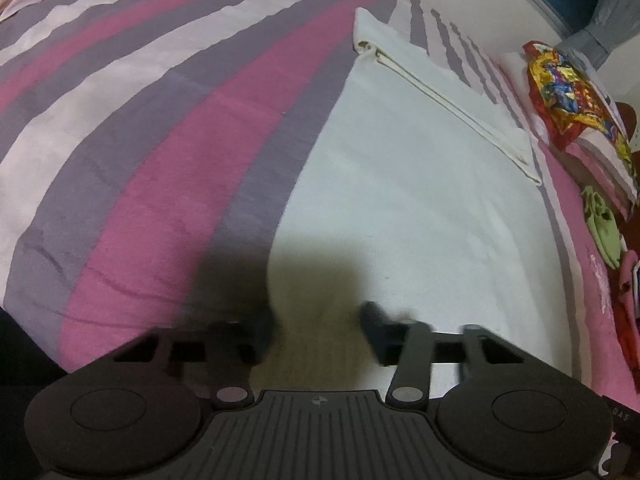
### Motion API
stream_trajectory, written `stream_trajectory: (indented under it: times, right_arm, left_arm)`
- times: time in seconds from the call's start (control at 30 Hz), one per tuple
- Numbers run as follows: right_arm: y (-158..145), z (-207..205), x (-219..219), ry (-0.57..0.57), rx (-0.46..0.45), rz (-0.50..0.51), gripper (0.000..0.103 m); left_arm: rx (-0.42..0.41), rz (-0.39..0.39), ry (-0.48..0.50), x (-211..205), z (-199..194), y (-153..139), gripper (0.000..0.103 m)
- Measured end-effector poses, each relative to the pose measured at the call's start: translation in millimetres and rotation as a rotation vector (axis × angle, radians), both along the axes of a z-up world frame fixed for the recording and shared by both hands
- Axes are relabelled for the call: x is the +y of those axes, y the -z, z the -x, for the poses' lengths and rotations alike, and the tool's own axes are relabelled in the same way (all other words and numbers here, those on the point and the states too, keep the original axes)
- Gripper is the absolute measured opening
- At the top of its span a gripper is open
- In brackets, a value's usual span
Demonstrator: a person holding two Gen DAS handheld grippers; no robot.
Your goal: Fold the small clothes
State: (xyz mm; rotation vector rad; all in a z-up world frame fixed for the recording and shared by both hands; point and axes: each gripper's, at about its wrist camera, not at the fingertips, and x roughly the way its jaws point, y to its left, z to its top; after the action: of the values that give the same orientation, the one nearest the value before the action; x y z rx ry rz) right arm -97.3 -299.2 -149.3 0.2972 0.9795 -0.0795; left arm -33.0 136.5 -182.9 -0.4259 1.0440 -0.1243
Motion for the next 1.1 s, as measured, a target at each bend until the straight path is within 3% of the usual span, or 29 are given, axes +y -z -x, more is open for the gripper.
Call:
stream_trajectory:
  times: [0.07,0.2,0.27,0.4,0.57,0.77,0.87,1.1]
  right_arm:
    - [-1.6,1.6,-1.4,0.01,-0.005,-0.001,0.062]
    - [-3.1,3.8,-6.0,0.02,0.001,0.007,0.061]
    - [-1.6,4.9,-7.2,0.014,0.009,0.0,0.059]
    - [3.7,4.3,-3.5,-0.009,0.028,-0.031,0.047]
    - [10.6,-1.2,6.8,-0.068,0.062,-0.108,0.016]
    - [9.2,-3.5,6.4,-0.066,0.06,-0.143,0.011]
    - [7.8,-2.9,5.1,-0.064,0.053,-0.17,0.009]
    - [-19.9,-5.8,1.2,-0.084,-0.07,-0.271,0.008]
  left_arm:
    - [0.003,0.018,-0.003,4.0,0.3,0.6,0.018]
    - [0.002,0.034,0.0,3.6,-0.2,2.6,0.017]
    - [0.006,0.05,0.01,-0.7,-0.4,3.3,0.009]
    - [0.001,0.051,0.055,-13.4,-0.6,3.4,0.009]
    - [0.003,0.047,0.068,-15.5,-4.5,1.9,0.009]
    - [0.014,0.005,0.077,-16.0,-8.4,2.0,0.009]
    - [-0.008,0.031,0.089,-17.8,-7.6,-3.9,0.008]
    - [-0.119,0.091,0.11,-28.2,-23.2,-37.7,0.007]
